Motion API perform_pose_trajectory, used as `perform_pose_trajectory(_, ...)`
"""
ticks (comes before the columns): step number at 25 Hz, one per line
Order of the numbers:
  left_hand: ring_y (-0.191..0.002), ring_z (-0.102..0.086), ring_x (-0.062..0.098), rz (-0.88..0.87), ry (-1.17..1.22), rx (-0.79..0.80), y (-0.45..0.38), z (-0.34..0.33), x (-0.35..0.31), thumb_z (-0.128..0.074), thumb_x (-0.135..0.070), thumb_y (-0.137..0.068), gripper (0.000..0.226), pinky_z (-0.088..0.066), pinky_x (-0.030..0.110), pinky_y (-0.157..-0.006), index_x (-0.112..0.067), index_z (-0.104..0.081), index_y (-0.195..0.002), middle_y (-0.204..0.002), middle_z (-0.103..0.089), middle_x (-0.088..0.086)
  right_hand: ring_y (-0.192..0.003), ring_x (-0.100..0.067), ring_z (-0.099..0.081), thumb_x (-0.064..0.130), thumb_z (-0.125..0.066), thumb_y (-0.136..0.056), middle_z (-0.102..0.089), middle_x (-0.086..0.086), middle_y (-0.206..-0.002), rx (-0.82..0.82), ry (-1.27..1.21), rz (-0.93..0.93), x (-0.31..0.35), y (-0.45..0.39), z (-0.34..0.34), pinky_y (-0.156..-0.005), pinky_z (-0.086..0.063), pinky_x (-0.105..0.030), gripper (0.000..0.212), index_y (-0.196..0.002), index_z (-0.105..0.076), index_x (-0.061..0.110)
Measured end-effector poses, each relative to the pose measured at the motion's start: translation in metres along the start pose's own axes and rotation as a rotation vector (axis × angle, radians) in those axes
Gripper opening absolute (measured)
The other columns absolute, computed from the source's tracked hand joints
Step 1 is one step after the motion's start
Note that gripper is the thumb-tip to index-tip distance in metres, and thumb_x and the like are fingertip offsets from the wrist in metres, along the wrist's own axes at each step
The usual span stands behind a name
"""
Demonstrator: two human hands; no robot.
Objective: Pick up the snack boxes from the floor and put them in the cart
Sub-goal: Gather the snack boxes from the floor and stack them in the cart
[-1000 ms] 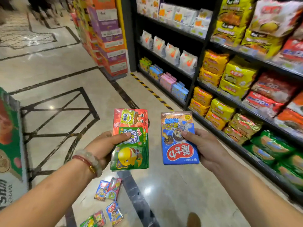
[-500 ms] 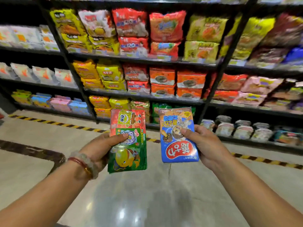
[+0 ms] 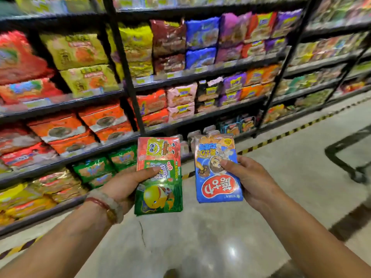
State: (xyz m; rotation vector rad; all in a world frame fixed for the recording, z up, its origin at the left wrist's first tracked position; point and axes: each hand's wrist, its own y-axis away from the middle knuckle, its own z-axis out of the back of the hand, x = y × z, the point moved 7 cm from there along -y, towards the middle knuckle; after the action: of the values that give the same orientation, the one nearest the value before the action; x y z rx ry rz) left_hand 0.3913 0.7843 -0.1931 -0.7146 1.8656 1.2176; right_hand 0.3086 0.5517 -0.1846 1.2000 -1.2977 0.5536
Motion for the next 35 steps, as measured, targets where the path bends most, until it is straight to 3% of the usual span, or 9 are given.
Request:
perform_pose_trajectory(4, -0.069, -0.071, 0.028, 0.079, -0.102, 0.193, -0.073, -0.093, -0.007, -0.064, -0.015, -0.069, 0.034, -0.059, 0.041, -0.060, -0.004, -0.067, -0.101, -0.090, -0.073, 0.018, -0.069, -0.023, -0.071, 0.020, -0.073, -0.069, -0.074, -0.015, -0.090, -0.179, -0.081, 0.034, 0.021, -0.022, 0.082, -0.065, -0.059, -0.034, 0.037, -0.102, -0.065, 0.005)
perform_pose_trajectory(7, -0.068, -0.071, 0.028, 0.126, -0.159, 0.309, -0.133, -0.160, -0.011, -0.065, -0.014, -0.068, 0.037, -0.059, 0.038, -0.055, -0.002, -0.066, -0.103, -0.090, -0.073, 0.018, -0.070, -0.023, -0.071, 0.016, -0.070, -0.079, -0.074, -0.014, -0.089, -0.327, -0.125, 0.037, 0.036, -0.046, 0.138, -0.065, -0.059, -0.035, 0.028, -0.103, -0.065, 0.005)
perform_pose_trajectory(12, -0.081, -0.071, 0.033, 0.223, -0.283, 0.517, -0.219, -0.274, -0.025, -0.068, -0.015, -0.067, 0.041, -0.058, 0.046, -0.073, -0.005, -0.066, -0.107, -0.099, -0.072, 0.018, -0.060, -0.019, -0.070, 0.013, -0.066, -0.084, -0.074, -0.010, -0.078, -0.559, -0.267, 0.040, 0.062, -0.077, 0.220, -0.055, -0.059, -0.029, 0.010, -0.093, -0.064, 0.009)
perform_pose_trajectory(19, -0.078, -0.071, 0.030, 0.275, -0.464, 0.752, -0.280, -0.428, -0.019, -0.067, -0.016, -0.070, 0.039, -0.058, 0.045, -0.072, -0.004, -0.066, -0.107, -0.096, -0.072, 0.017, -0.070, -0.023, -0.072, 0.023, -0.072, -0.070, -0.074, -0.013, -0.089, -0.830, -0.395, 0.083, 0.071, -0.078, 0.325, -0.062, -0.060, -0.033, 0.038, -0.104, -0.064, 0.009)
perform_pose_trajectory(23, -0.064, -0.071, 0.025, 0.282, -0.519, 0.837, -0.297, -0.527, 0.002, -0.060, -0.010, -0.084, 0.015, -0.059, 0.036, -0.054, -0.005, -0.066, -0.097, -0.081, -0.074, 0.013, -0.075, -0.026, -0.072, 0.028, -0.073, -0.061, -0.074, -0.013, -0.091, -0.955, -0.441, 0.123, 0.079, -0.070, 0.402, -0.068, -0.060, -0.037, 0.051, -0.107, -0.063, 0.008)
perform_pose_trajectory(29, -0.067, -0.072, 0.026, 0.317, -0.569, 0.905, -0.315, -0.689, 0.037, -0.065, -0.017, -0.073, 0.025, -0.059, 0.037, -0.060, -0.005, -0.066, -0.095, -0.086, -0.074, 0.015, -0.065, -0.022, -0.071, 0.017, -0.069, -0.081, -0.074, -0.013, -0.084, -1.065, -0.498, 0.154, 0.107, -0.066, 0.548, -0.060, -0.060, -0.032, 0.022, -0.099, -0.064, 0.007)
perform_pose_trajectory(35, -0.074, -0.072, 0.029, 0.349, -0.567, 0.939, -0.341, -0.818, 0.052, -0.067, -0.017, -0.066, 0.037, -0.058, 0.046, -0.071, -0.004, -0.066, -0.101, -0.094, -0.072, 0.018, -0.061, -0.021, -0.070, 0.014, -0.066, -0.085, -0.074, -0.013, -0.081, -1.115, -0.526, 0.168, 0.144, -0.076, 0.668, -0.058, -0.059, -0.032, 0.011, -0.093, -0.064, 0.007)
